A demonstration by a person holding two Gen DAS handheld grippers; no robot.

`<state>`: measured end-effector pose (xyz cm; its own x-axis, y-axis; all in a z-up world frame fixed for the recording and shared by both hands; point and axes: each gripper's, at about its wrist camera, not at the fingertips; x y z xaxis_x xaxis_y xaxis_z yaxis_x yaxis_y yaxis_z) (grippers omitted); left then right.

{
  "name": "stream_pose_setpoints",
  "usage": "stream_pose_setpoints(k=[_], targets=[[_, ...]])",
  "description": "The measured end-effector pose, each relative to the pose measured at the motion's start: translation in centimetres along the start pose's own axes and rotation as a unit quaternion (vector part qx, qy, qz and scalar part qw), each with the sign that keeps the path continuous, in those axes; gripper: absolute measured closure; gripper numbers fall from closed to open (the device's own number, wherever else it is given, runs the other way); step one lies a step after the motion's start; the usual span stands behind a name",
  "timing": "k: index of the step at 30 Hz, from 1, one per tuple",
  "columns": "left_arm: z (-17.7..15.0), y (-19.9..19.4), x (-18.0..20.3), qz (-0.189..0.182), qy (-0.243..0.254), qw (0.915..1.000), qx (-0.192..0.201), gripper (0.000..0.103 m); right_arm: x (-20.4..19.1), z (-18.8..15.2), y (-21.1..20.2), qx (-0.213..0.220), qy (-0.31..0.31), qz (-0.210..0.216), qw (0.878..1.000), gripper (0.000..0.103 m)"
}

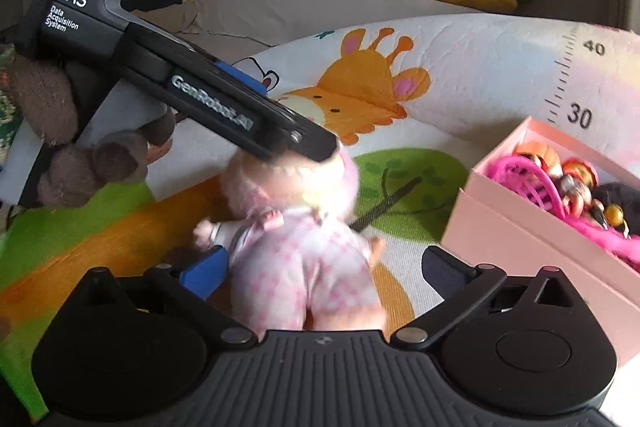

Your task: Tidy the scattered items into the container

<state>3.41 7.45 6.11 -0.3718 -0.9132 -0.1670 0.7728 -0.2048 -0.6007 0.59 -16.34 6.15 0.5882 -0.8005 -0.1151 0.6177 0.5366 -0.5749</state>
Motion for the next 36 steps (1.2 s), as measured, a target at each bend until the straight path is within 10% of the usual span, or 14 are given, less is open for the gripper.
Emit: stream_pose_setpoints(k=[12, 19, 28, 36], targets=[[-3.1, 0.1, -3.6, -0.117, -0.123, 0.9851, 0.027, 0.0, 3.9, -1.4, -1.6, 0.004, 0.026, -0.084, 0.996, 0.0], [-5.2, -3.0, 0.2, -0.154, -0.107, 0.982, 0.019, 0.0, 6.0, -1.6, -1.7, -0.003, 0.074, -0.078, 0.994, 0.0], [-7.3, -4.5, -0.2, -0.082, -0.132, 0.9878, -0.012, 0.0, 4.4, -0.8, -1.5, -0.025, 0.087, 0.049, 0.995, 0.0], [-6.8, -1.3, 0.3, -0.06, -0.118, 0.9904, -0.04, 0.001, 2.4, -0.9, 1.2, -0.045, 0.065, 0.034, 0.996, 0.0]])
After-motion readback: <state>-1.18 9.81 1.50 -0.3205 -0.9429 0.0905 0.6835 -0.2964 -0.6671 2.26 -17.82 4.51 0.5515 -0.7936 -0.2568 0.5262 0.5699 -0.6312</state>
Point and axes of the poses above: each gripper's, at about its wrist camera, not at the fingertips, and y roughly the way its jaws point, x to its right, z to its top, and after that the axes turned 10 degrees about y, right-handed
